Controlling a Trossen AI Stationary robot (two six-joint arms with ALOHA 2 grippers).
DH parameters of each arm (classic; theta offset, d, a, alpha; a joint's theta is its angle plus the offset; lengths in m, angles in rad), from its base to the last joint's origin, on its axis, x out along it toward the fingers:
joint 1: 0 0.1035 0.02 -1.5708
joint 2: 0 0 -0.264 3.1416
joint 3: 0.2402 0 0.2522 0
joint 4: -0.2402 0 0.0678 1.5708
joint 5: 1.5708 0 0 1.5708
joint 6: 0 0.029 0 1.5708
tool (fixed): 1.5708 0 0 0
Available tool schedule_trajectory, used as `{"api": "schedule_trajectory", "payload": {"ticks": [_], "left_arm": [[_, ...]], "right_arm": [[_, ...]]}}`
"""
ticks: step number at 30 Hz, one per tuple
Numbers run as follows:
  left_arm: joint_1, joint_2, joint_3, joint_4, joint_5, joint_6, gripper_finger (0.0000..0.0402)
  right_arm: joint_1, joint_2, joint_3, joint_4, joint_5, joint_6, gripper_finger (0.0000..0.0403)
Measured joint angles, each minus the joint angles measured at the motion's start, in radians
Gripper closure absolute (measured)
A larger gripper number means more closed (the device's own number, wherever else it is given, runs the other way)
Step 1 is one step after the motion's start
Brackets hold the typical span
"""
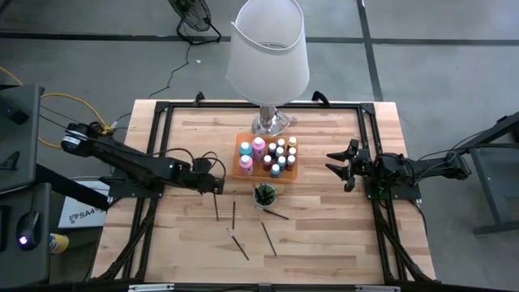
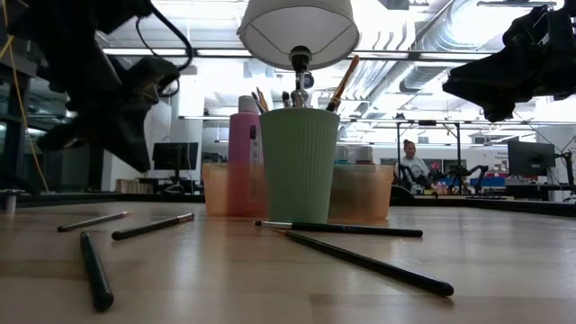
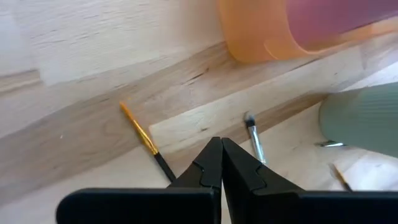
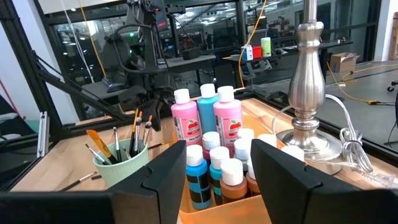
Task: Pick & Place Paint Supplies
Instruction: Put the orange paintbrushes into the green cup
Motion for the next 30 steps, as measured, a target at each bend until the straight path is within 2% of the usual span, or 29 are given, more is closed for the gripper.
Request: {"api": "schedule_trajectory", "payload": {"ticks": [6,10,13,17,22,25,30], "left_arm": [[0.002,-0.08,0.0,-0.103,-0.009,-0.06,0.0399],[0.002,-0.117,0.0,-0.159,-0.045,-0.1,0.0374],[0.002,-0.127,0.0,-0.167,-0.052,-0.127,0.0338],[0.011,-0.127,0.0,-0.177,-0.047,-0.167,0.0271],[0.082,-0.125,0.0,-0.179,0.061,-0.166,0.0199],[0.116,-0.103,0.014,-0.206,0.1,-0.167,0.0187],[0.165,-0.034,0.108,-0.339,0.1,-0.16,0.0195]], "right_arm": [[0.0,0.0,0.0,0.0,0.0,0.0,0.0229],[0.0,0.0,0.0,0.0,0.0,0.0,0.0229],[0.0,0.0,0.0,0.0,0.0,0.0,0.0229],[0.0,0.0,0.0,0.0,0.0,0.0,0.0229],[0.0,0.0,0.0,0.0,0.0,0.0,0.0229],[0.0,0.0,0.0,0.0,0.0,0.0,0.0229],[0.0,0.0,0.0,0.0,0.0,0.0,0.0229]]}}
